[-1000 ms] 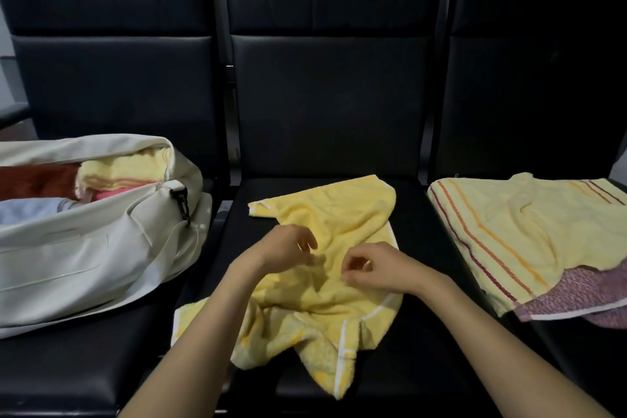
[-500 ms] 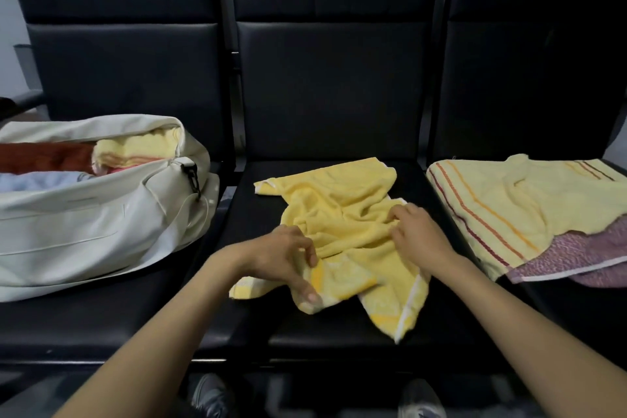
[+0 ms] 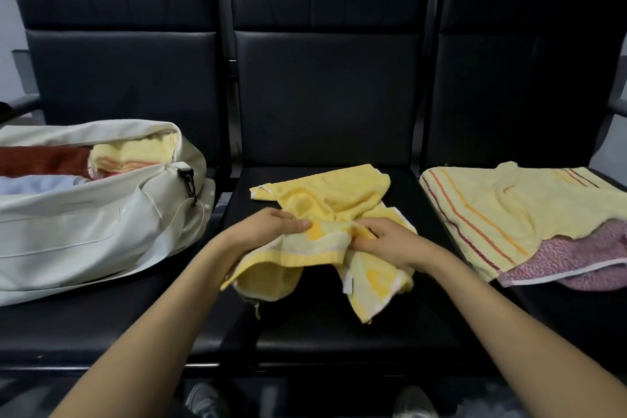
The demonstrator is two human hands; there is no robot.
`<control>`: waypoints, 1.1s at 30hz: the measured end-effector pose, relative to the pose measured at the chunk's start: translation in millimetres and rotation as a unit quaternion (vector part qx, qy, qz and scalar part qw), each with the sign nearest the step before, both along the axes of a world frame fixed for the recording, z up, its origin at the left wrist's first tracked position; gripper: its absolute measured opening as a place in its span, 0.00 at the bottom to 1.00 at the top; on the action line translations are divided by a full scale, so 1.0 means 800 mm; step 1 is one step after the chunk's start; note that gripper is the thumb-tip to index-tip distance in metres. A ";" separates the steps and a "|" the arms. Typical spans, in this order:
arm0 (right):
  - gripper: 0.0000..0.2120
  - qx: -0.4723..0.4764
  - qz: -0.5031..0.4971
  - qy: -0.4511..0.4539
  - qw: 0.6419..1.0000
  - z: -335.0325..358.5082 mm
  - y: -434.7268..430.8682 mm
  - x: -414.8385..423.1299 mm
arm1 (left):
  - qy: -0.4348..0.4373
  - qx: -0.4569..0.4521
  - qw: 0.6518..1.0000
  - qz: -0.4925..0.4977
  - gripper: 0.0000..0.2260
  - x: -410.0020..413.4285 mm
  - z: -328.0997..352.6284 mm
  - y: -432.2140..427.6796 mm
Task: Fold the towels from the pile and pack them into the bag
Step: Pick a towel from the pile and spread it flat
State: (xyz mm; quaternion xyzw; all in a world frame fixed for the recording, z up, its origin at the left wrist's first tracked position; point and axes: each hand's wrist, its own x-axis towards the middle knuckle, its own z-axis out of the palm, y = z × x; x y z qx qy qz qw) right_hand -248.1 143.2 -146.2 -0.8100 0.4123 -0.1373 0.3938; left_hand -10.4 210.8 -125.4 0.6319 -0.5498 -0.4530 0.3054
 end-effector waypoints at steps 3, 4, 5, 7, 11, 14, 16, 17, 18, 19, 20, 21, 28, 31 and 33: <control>0.11 -0.187 -0.072 0.189 0.961 -0.010 -0.005 -0.001 | -0.350 -0.019 0.934 0.061 0.15 0.006 -0.027 -0.004; 0.11 -0.252 -0.077 0.218 0.940 -0.013 -0.006 0.000 | -0.440 -0.061 0.894 0.052 0.15 0.002 -0.036 -0.005; 0.09 -0.286 -0.079 0.196 0.935 -0.014 -0.005 0.002 | -0.464 -0.111 0.878 0.036 0.14 -0.004 -0.042 -0.005; 0.03 -0.263 -0.064 0.095 0.958 -0.005 0.002 0.007 | -0.371 -0.162 0.914 -0.004 0.09 -0.012 -0.044 -0.005; 0.19 -0.045 0.106 0.116 0.987 0.001 0.016 0.005 | -0.290 -0.052 0.945 -0.143 0.20 -0.018 -0.045 -0.001; 0.32 -0.008 0.169 0.226 0.959 -0.011 0.009 -0.009 | -0.335 -0.058 0.931 -0.133 0.15 -0.009 -0.053 -0.004; 0.21 -0.088 0.126 0.218 0.964 -0.021 0.000 -0.010 | -0.359 -0.075 0.924 -0.105 0.08 -0.006 -0.048 -0.004; 0.11 -0.126 0.106 0.215 0.963 -0.021 -0.001 -0.008 | -0.366 -0.081 0.923 -0.088 0.08 -0.006 -0.045 -0.004; 0.03 -0.157 0.087 0.221 0.958 -0.020 -0.003 -0.007 | -0.374 -0.089 0.921 -0.064 0.09 -0.008 -0.043 -0.005; 0.04 -0.185 0.074 0.227 0.953 -0.017 -0.004 -0.006 | -0.383 -0.108 0.917 -0.035 0.10 -0.011 -0.041 -0.004; 0.07 -0.196 0.061 0.228 0.952 -0.015 -0.007 -0.005 | -0.390 -0.139 0.910 0.002 0.10 -0.014 -0.041 -0.005; 0.08 -0.195 0.032 0.209 0.958 -0.013 -0.011 -0.005 | -0.385 -0.177 0.905 0.039 0.10 -0.018 -0.039 -0.006; 0.12 -0.187 -0.354 0.006 0.916 -0.003 -0.050 -0.015 | -0.309 -0.171 0.934 0.050 0.11 -0.022 -0.019 -0.037; 0.15 -0.097 -0.324 0.013 0.941 -0.020 -0.063 -0.013 | -0.387 -0.114 0.915 0.014 0.09 -0.021 -0.036 -0.049; 0.26 -0.034 -0.201 0.058 0.977 -0.034 -0.065 -0.009 | -0.370 -0.084 0.925 -0.017 0.05 -0.020 -0.050 -0.053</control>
